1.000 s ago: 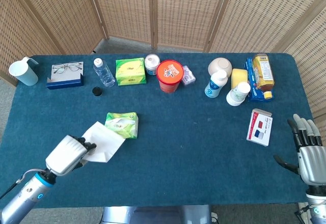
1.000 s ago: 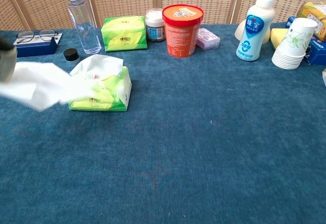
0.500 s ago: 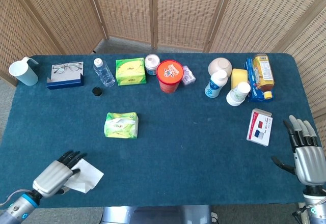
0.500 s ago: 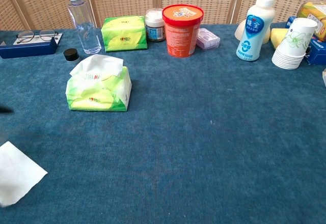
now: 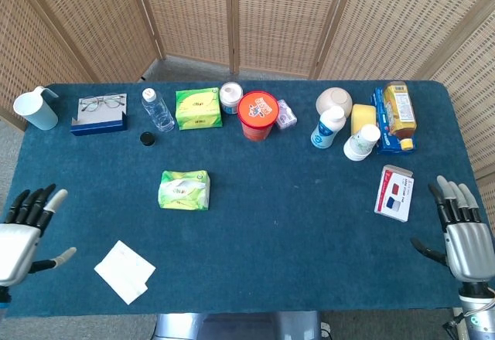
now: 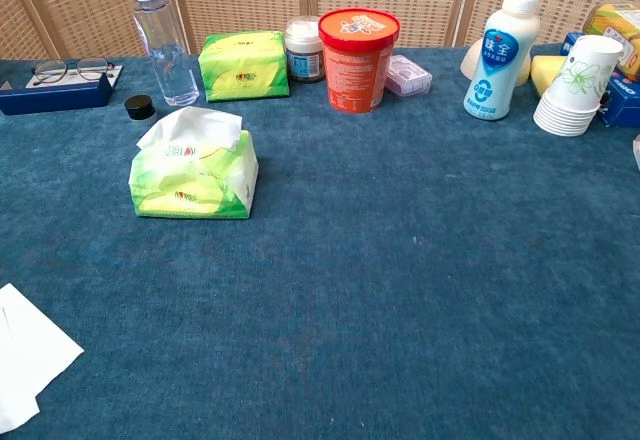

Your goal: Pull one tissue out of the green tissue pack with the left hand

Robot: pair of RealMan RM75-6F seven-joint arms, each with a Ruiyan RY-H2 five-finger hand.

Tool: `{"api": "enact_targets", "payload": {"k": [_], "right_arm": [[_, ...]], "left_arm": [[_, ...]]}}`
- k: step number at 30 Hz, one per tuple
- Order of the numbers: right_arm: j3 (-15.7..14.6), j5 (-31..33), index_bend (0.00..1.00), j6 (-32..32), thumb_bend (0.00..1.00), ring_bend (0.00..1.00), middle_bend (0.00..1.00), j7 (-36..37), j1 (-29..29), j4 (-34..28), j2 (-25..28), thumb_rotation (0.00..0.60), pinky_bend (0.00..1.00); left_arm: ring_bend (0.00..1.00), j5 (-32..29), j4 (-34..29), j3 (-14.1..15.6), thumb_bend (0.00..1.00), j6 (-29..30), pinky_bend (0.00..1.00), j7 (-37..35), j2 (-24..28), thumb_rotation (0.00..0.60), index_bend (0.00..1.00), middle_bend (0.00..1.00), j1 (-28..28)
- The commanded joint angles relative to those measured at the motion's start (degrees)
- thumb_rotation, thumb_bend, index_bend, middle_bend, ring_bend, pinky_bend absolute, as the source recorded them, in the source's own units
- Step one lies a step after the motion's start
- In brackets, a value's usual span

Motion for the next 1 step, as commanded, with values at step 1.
{"api": "enact_targets", "payload": {"k": [1], "right_arm": [[0.00, -0.07, 0.00, 0.04, 0.00, 0.00, 0.00, -0.10, 0.01, 0.02, -0.02, 0.600, 0.00]], "left_arm": [[0.00, -1.23, 0.35, -1.42, 0.00, 0.82, 0.00, -1.58, 0.87, 0.550, 0.00, 0.00, 0.82]]}}
